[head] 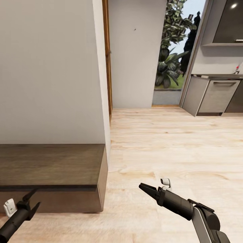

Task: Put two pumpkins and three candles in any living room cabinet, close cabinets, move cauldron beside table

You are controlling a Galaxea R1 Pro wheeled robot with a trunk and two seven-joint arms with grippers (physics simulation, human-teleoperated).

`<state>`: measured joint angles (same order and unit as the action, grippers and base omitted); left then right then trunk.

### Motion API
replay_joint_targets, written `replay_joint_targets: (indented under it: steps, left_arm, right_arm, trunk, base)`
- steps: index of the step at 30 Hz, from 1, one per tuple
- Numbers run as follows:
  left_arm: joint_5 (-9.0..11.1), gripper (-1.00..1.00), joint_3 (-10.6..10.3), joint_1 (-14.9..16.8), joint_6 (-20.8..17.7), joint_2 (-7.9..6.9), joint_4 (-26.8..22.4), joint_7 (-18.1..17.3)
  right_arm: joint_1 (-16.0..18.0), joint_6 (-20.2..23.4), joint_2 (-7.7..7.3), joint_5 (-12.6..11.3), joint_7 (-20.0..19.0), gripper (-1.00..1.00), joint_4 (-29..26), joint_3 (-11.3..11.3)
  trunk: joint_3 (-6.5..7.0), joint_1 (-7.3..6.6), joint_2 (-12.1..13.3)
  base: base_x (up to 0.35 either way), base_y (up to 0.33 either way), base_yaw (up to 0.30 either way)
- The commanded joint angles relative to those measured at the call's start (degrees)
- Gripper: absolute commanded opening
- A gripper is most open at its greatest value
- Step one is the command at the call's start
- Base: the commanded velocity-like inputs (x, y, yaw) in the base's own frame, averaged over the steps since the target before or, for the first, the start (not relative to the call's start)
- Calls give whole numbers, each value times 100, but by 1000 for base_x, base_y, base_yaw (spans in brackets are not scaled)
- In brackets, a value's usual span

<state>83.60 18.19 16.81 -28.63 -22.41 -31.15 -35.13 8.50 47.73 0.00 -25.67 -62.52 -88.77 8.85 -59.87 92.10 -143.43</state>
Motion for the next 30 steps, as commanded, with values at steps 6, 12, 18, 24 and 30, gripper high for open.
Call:
replay_joint_targets:
  steps: [6, 12, 18, 24, 30]
  left_arm:
    - [58, 100, 39, -1, -46, -10, 349, -91]
    - [54, 100, 44, 1, -40, -9, 392, -83]
    - [52, 100, 37, 2, -37, -10, 392, -89]
    - [47, 100, 41, 2, -32, -9, 390, -90]
    - [42, 100, 43, 1, -28, -9, 390, -90]
  right_arm:
    - [3, 26, 0, -17, -6, 100, 0, 3]
    - [4, 26, 0, -17, -6, 100, 0, 3]
    - [4, 26, 0, -17, -6, 100, 0, 3]
    - [3, 26, 0, -17, -6, 100, 0, 2]
    - [3, 26, 0, -17, -6, 100, 0, 3]
  trunk:
    - [-5, -1, -2]
    - [-5, -1, -2]
    - [-5, -1, -2]
    - [-5, -1, -2]
    - [-5, -1, -2]
  base:
    - [0, 0, 0]
    - [60, -2, 0]
    - [199, -50, 0]
    - [73, -21, 0]
    - [133, -50, 0]
